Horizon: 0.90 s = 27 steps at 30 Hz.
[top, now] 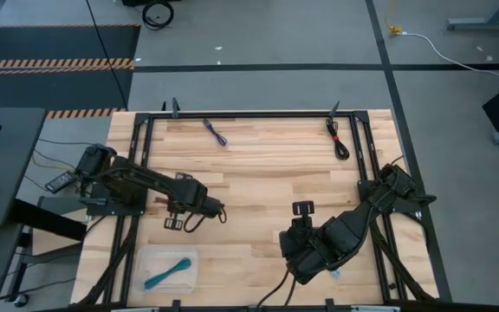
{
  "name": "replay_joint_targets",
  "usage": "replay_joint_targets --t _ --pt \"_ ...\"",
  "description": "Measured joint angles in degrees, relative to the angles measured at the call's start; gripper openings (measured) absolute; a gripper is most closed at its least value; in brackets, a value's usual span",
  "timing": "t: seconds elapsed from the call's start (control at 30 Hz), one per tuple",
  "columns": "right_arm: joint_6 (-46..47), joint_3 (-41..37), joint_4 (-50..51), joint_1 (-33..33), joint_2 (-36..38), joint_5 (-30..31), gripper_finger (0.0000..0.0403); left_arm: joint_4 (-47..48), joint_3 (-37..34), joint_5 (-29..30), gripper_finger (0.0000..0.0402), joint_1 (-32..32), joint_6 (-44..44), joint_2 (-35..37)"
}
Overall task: Pick and place USB-C Cables
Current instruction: Put the red charger cable into the transparent bin
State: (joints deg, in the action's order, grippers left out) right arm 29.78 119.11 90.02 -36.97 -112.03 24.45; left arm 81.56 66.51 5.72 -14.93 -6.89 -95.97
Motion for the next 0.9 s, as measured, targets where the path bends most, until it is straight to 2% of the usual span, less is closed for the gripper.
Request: replay_joint_targets --t 0.1,0.2,0.37,0.53,0.63,0.8,0.9 --pt "0.0 0.0 0.0 -0.2 0.0 0.0 0.0143 4.3 6.8 -2.6 0.0022 -3.5 -9.0 2.5" --pt "0.0 0.0 0.0 -0.5 0.0 0.1 0.0143 4.1 11.1 -5.1 0.0022 -8.8 -22.4 4.6" --pt "-2.5 0.0 0.0 -0.5 0.1 2.9 0.0143 3.0 13.1 -6.8 0.0022 -18.8 -36.5 4.9" --pt "-5.4 0.0 0.0 1.1 0.1 2.9 0.0143 -4.4 9.9 -7.2 0.0022 -23.9 -42.1 4.3" --pt "-5.4 0.0 0.0 2.4 0.1 2.6 0.0143 -8.8 6.5 -10.5 0.0022 -25.4 -44.0 3.2" --pt "-4.1 0.0 0.0 3.8 0.3 0.6 0.0143 -9.0 2.9 -16.3 0.0021 -28.6 -47.2 1.7" --pt "-1.7 0.0 0.0 4.5 1.2 -2.0 0.0143 -9.1 2.5 -16.5 0.0021 -31.2 -48.4 1.9"
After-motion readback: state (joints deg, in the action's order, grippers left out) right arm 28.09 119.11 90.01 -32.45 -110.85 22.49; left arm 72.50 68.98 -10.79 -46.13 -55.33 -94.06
